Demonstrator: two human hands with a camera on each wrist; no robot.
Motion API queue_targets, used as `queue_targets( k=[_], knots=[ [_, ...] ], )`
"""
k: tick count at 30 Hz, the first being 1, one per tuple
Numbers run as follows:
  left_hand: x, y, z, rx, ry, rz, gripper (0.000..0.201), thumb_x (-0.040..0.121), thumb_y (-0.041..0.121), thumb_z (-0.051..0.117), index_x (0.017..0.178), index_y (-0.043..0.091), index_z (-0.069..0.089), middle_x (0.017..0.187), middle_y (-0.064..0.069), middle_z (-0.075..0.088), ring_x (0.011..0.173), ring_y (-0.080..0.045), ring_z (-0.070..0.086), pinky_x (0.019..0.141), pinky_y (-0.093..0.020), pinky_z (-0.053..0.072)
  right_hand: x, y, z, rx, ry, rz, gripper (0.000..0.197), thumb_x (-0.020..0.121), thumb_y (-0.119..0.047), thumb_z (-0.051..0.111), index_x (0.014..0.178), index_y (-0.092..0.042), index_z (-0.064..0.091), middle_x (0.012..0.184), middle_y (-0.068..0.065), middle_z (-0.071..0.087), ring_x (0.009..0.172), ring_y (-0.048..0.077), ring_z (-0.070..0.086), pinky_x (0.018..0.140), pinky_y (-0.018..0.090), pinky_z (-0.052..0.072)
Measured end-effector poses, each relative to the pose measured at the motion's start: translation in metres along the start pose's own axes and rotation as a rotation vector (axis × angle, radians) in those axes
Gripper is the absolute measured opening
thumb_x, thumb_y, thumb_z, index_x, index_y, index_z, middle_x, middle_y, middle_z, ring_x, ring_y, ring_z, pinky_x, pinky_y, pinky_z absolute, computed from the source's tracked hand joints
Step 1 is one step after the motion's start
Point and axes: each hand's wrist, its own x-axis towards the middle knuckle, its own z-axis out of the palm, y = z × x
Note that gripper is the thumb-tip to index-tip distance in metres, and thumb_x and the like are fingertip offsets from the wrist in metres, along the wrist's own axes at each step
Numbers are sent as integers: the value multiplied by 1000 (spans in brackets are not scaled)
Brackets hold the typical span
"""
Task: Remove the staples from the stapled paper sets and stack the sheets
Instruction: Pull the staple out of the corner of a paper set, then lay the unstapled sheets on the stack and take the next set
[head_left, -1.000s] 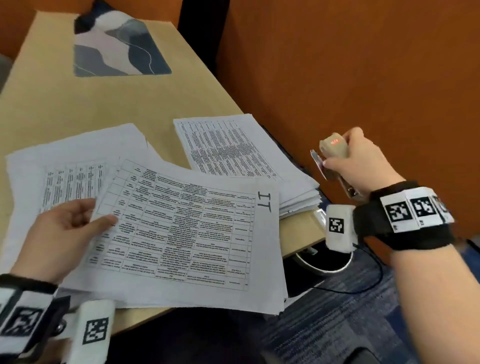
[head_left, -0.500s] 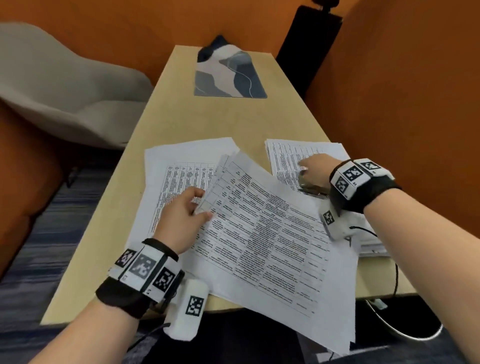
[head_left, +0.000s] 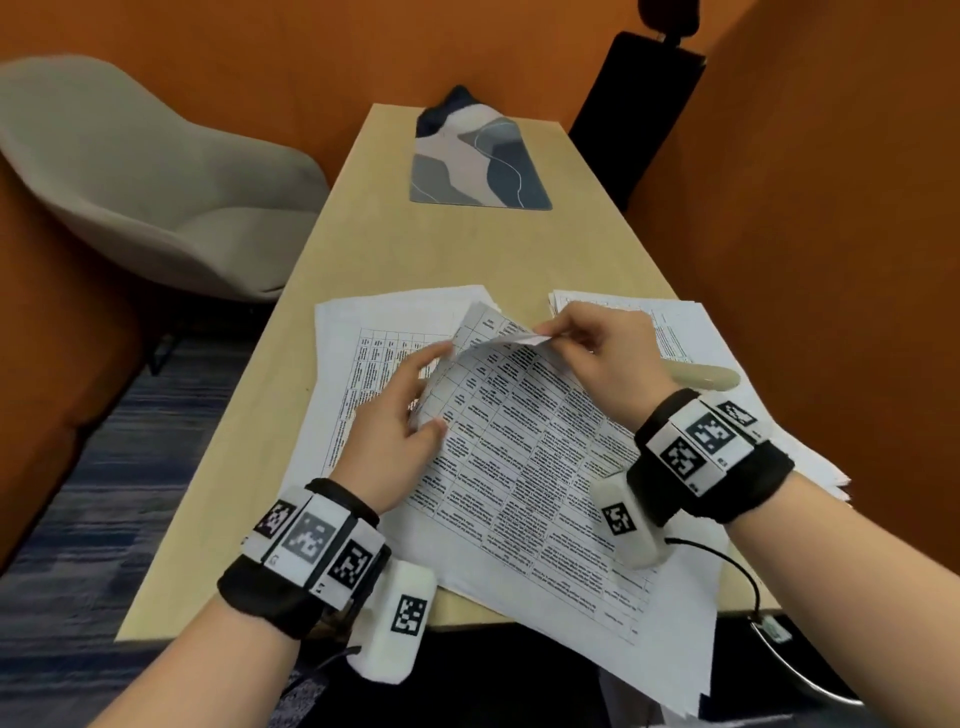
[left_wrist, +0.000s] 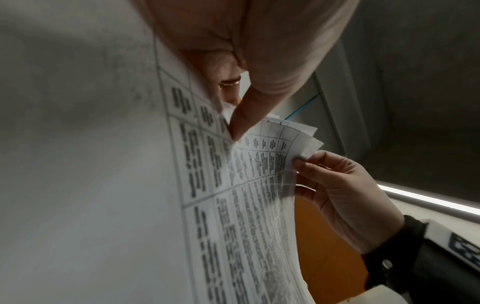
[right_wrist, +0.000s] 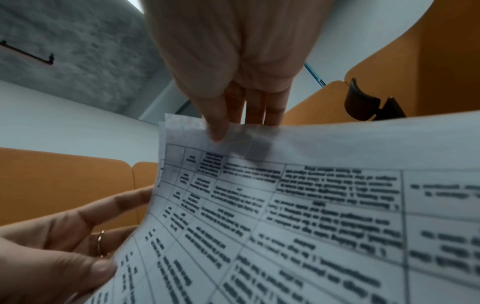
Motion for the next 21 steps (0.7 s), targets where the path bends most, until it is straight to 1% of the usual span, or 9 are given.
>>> queue_targets(
  k=[2,3,6,9,12,14,15,18,21],
  knots=[
    [1,-1,-1,44,-13,15,62,77,8,54,107,62,45,105,11,65,88,-37,63,80,-47,54,-2,0,-1,64,15,-2,12,81,0,66,86,-9,71,83,1,68,76,20,63,71,27,50],
    [2,-1,-1,53,-7,21,59,80,2,54,105,56,48,103,10,66,89,-36,62,80,-45,54,-3,0,-3,89,22,-17,15,80,2,66,83,-12,70,84,-3,67,79,17,62,74,29,51],
    [3,-1,-1,43,10,8,47,85,-2,54,95,44,54,97,1,69,90,-26,64,79,-39,54,-2,-4,-7,96,-10,-26,29,78,-1,69,71,-28,62,77,-14,60,75,-2,54,73,26,46],
    [5,-2,0,-6,22,-22,32,88,4,56,92,36,59,93,-11,71,86,-32,65,79,-45,54,2,-8,-10,115,-95,33,29,75,-8,74,66,-31,59,69,-17,59,66,-7,50,70,23,41],
    [6,-2,1,-34,38,-16,22,88,7,59,102,23,64,95,-1,71,86,-19,67,81,-34,53,7,-9,-9,196,-115,52,32,70,-5,78,62,-27,58,58,-17,59,57,-3,50,63,18,43],
    [6,0,1,-65,36,-23,22,88,7,59,108,15,64,96,3,69,87,-12,66,81,-27,52,10,-10,-8,249,-131,63,32,66,-1,80,64,-24,58,56,-14,58,53,-3,51,57,13,43],
    [6,0,2,-79,38,-25,23,88,7,59,109,14,64,98,3,69,89,-11,66,83,-27,52,12,-9,-8,266,-139,70,31,65,0,80,66,-22,58,55,-12,58,51,-4,51,56,12,42],
    [7,0,3,-111,53,-19,23,87,6,60,108,16,64,103,0,70,94,-14,66,90,-37,52,15,-11,-3,297,-161,74,32,64,1,81,73,-21,59,46,-9,58,46,-2,53,52,10,41],
    [7,-1,4,-121,77,-6,27,87,4,60,102,26,61,104,0,69,96,-15,65,91,-41,51,18,-11,1,267,-148,65,33,63,-4,83,76,-23,60,51,-7,55,47,1,49,54,16,42]
  ],
)
